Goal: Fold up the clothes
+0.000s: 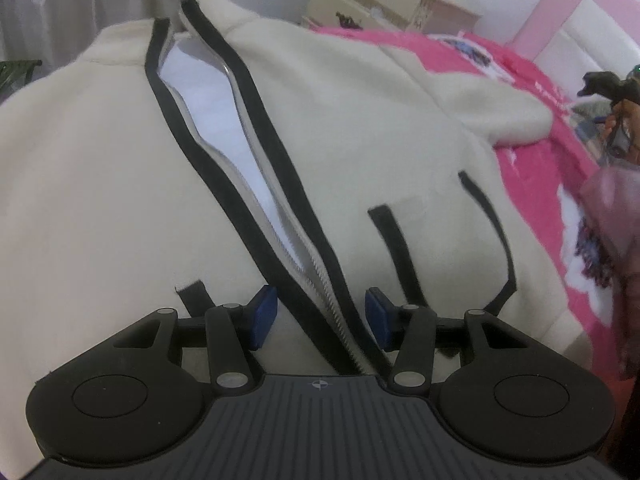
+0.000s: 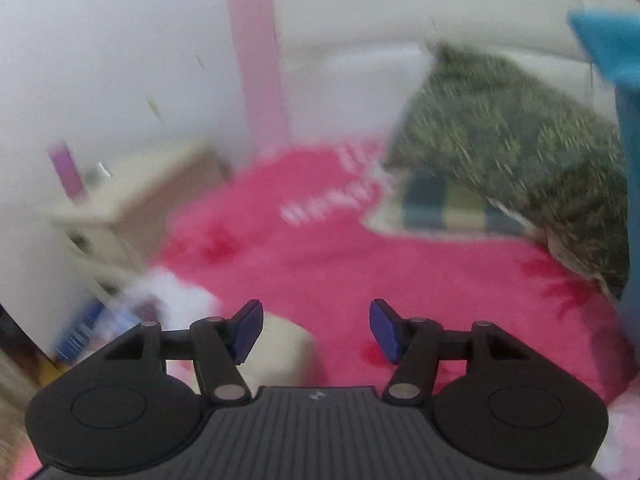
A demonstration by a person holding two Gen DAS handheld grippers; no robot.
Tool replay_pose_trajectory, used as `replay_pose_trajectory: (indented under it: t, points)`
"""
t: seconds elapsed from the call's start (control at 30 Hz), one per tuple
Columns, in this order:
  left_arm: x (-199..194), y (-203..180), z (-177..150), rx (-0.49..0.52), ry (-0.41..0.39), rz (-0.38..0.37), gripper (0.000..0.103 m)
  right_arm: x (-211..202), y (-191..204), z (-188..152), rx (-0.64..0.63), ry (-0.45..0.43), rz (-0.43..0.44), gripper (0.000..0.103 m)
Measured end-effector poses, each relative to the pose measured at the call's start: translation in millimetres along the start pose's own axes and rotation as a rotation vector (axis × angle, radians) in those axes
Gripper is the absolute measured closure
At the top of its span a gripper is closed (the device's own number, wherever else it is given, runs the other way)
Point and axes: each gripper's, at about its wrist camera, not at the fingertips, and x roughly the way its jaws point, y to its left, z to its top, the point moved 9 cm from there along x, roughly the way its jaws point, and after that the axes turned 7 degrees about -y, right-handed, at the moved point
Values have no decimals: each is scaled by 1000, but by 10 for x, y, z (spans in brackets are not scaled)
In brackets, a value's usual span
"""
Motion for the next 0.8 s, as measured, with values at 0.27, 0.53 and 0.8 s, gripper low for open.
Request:
replay_pose_trajectory:
  t: [0.27,0.53,0.8]
  points:
    - [-22,-204,9,38,-8,-77,55,-1680,2617,-866,-506,53,854,40]
    - [38,-273,-83,58,-4,-82,54,-3042,3863,-3071,-1155,139,1285,41]
    - [61,-443,-246,62,21,-162,55,-2831,4159,-3800,-1360,161,1171,59]
